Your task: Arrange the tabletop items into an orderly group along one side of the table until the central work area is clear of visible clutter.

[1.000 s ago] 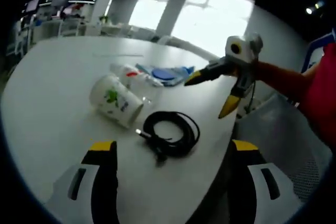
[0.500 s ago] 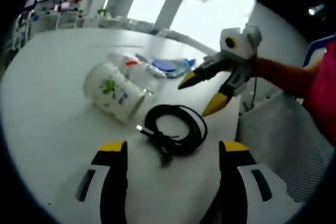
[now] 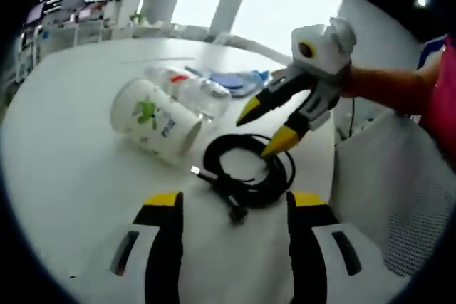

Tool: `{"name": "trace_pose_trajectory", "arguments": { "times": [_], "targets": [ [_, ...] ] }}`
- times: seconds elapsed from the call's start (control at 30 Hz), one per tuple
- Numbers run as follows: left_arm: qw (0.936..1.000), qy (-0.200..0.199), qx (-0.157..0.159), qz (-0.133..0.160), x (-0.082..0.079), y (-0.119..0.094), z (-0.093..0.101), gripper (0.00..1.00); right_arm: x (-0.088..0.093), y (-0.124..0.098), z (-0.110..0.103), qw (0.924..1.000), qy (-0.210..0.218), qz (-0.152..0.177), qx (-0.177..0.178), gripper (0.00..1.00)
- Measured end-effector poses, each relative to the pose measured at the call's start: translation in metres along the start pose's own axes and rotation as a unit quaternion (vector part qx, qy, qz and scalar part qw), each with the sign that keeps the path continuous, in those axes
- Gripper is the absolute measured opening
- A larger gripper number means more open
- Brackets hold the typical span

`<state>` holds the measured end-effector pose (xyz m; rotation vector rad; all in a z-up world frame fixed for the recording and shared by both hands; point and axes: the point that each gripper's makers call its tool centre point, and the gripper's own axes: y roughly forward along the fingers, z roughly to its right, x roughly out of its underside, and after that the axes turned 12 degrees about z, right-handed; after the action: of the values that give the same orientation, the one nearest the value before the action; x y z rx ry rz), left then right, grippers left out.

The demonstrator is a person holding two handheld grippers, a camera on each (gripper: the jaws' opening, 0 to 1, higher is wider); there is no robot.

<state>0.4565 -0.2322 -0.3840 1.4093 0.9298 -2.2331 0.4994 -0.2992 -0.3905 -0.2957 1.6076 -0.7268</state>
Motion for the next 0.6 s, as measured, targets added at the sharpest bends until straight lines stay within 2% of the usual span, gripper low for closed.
{"name": "trace_pose_trajectory", "arguments": {
  "times": [0.5, 0.6],
  "targets": [
    [0.9976, 0.069, 0.005, -0.005, 0.0055, 0.0057, -0.0031, 0.4, 0.0054, 0.0031, 0.0008, 1.0, 0.0, -0.005, 0.008, 0.36],
    [0.9956, 0.094, 0.002, -0.01, 0.0081, 0.0065, -0.0051, 0.34, 0.0052, 0.0031, 0.0013, 0.9999, 0.0, -0.005, 0.01, 0.35]
  ]
}}
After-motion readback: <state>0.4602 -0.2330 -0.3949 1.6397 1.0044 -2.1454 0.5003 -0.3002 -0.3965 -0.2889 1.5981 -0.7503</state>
